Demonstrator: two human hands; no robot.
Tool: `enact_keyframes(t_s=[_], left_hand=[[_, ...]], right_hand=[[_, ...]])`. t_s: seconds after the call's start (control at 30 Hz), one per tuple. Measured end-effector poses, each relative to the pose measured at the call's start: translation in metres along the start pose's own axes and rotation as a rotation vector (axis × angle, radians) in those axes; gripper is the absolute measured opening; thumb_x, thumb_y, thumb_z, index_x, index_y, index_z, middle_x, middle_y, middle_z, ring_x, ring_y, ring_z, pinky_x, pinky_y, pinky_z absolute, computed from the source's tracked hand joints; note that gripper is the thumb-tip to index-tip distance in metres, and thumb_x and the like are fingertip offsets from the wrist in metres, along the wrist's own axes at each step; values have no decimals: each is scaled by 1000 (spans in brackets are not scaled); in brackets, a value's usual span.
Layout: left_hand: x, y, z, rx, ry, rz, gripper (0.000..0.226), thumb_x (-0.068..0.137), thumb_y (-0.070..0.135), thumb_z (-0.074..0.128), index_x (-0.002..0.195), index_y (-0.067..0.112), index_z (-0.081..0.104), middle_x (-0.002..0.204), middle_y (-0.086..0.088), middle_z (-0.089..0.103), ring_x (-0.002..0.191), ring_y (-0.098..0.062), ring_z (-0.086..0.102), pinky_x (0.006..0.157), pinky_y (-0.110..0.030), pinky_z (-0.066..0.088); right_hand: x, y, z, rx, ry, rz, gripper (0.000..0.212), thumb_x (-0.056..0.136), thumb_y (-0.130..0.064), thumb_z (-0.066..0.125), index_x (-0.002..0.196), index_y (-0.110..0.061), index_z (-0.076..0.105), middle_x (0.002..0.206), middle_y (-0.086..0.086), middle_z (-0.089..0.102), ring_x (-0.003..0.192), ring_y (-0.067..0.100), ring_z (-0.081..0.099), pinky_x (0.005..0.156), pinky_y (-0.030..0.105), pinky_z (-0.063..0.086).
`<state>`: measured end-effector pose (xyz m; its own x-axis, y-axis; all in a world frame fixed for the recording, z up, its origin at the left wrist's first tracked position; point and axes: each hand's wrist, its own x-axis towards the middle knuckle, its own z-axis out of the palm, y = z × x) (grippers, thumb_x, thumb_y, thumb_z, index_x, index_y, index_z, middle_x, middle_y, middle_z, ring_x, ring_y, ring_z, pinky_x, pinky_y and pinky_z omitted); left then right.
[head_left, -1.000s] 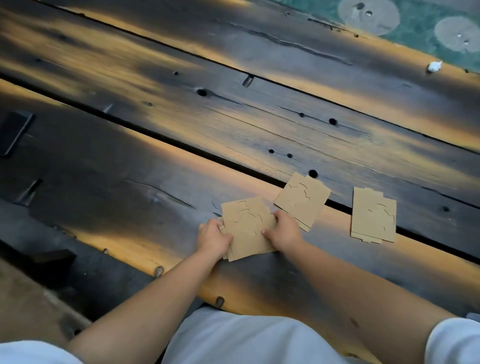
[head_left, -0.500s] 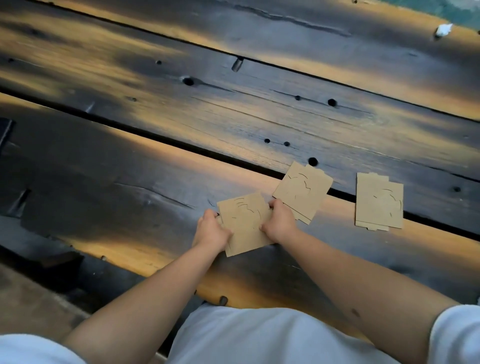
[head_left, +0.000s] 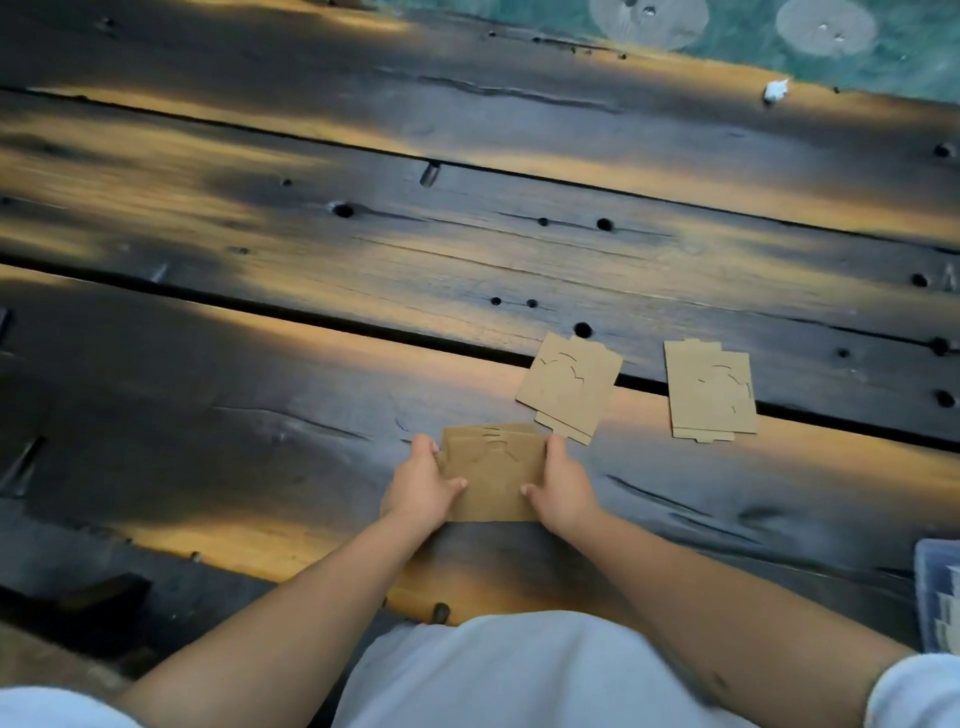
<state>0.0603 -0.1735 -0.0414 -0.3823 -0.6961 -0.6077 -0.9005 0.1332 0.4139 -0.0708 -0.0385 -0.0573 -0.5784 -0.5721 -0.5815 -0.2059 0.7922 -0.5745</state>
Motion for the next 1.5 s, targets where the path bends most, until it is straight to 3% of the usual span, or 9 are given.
enact_keyframes(t_s=[0.07,0.13,0.37,0.6,0.73,0.93,1.13,1.33,1.5], left_hand=[[-10,3,4,43,-8,88,40,81,34,68,111,26,42,109,-5,64,100,-30,61,81,-39,51],[-18,6,10,74,-24,161,42,84,33,65,120,23,45,116,-7,64,106,-31,59,84,-39,50],[-20,34,21,84,-81,308,43,87,26,63,125,15,49,125,-10,61,116,-30,53,94,-38,45],[3,81,23,179,-153,453,47,87,22,63,131,12,50,127,-14,61,117,-33,54,94,-34,42],[23,106,21,203,-217,431,45,87,22,64,128,11,52,126,-12,62,115,-30,57,96,-35,45],[52,134,15,242,-114,387,54,83,27,68,130,9,48,126,-13,59,115,-30,55,89,-32,42],[87,149,19,245,-78,382,53,82,22,69,130,10,51,129,-13,57,120,-29,50,97,-33,39],[103,152,26,177,-90,381,44,80,18,68,122,15,55,123,-8,62,114,-27,55,95,-33,42],[111,151,33,158,-101,334,47,82,19,67,126,16,51,123,-10,63,114,-30,56,93,-32,42]], right_hand=[[-11,6,-5,12,27,-32,57,84,-14,65,127,-27,29,117,6,61,106,29,58,84,36,45],[-20,11,-10,2,46,-40,62,84,-15,65,133,-28,29,120,6,61,108,30,57,88,38,47],[-38,29,-31,42,163,43,46,82,-18,67,122,-20,44,120,8,60,112,29,54,92,40,46],[-28,37,-61,130,250,151,37,80,-19,68,110,-21,48,114,7,63,104,28,58,79,33,46],[-11,39,-73,190,249,179,39,80,-17,67,113,-22,45,112,6,62,101,27,58,84,40,50],[21,37,-78,309,257,236,41,80,-17,71,108,-21,40,115,8,60,104,28,57,86,38,49],[60,32,-82,302,258,278,47,77,-16,73,115,-15,46,121,11,54,110,29,53,92,37,46],[82,36,-88,222,274,272,39,76,-16,72,107,-14,48,116,10,47,103,25,49,78,25,34],[91,35,-90,112,279,282,42,76,-17,68,112,-14,48,117,8,43,102,26,50,76,27,36]])
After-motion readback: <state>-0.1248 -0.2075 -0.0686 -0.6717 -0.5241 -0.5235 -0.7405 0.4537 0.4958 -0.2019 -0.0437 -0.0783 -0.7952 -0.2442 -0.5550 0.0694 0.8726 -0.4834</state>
